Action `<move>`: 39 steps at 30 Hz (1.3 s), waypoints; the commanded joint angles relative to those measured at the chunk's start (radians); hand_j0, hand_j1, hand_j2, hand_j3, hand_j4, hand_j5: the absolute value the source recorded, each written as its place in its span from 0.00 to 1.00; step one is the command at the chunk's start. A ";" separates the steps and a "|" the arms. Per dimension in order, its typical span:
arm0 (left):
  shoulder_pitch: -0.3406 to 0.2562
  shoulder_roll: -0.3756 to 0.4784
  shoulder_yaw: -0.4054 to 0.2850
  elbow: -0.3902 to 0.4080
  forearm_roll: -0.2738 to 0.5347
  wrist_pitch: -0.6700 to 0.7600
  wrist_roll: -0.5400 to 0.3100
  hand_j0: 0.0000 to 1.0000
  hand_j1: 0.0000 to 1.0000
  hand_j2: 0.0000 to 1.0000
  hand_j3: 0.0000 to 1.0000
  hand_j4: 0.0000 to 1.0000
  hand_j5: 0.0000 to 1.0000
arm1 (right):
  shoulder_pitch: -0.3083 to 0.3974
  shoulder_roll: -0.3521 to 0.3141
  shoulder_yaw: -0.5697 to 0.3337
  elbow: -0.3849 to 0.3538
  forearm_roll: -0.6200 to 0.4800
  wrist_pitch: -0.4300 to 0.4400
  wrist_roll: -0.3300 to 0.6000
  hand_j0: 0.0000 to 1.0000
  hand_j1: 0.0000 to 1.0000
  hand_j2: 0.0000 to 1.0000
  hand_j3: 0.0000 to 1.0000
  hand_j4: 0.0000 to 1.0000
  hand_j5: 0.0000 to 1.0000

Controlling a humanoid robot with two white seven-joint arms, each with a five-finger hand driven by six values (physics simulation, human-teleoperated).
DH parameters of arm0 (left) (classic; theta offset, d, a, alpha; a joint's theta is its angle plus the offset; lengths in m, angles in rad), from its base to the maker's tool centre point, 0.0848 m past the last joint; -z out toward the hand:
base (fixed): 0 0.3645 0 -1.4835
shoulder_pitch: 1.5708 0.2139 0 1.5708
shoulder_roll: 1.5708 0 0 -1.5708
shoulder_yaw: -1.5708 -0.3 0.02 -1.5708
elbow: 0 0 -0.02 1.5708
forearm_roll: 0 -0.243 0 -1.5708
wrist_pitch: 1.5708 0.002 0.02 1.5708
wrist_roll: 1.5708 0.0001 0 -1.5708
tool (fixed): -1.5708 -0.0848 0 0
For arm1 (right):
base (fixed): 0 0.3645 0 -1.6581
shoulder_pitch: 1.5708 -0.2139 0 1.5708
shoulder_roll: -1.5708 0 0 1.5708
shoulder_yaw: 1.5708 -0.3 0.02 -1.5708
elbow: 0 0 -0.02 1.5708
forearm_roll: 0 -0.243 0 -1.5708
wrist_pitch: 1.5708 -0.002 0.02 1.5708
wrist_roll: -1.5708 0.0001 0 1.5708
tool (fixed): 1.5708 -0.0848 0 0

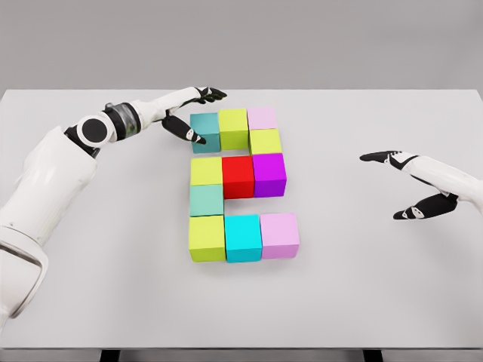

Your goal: Assemble the squares on the desktop into the number 2

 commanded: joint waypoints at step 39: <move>0.414 0.657 0.004 -0.557 0.436 -0.226 -0.014 1.00 1.00 1.00 1.00 1.00 1.00 | -0.003 0.000 0.000 0.015 -0.007 0.003 0.000 1.00 1.00 1.00 1.00 1.00 1.00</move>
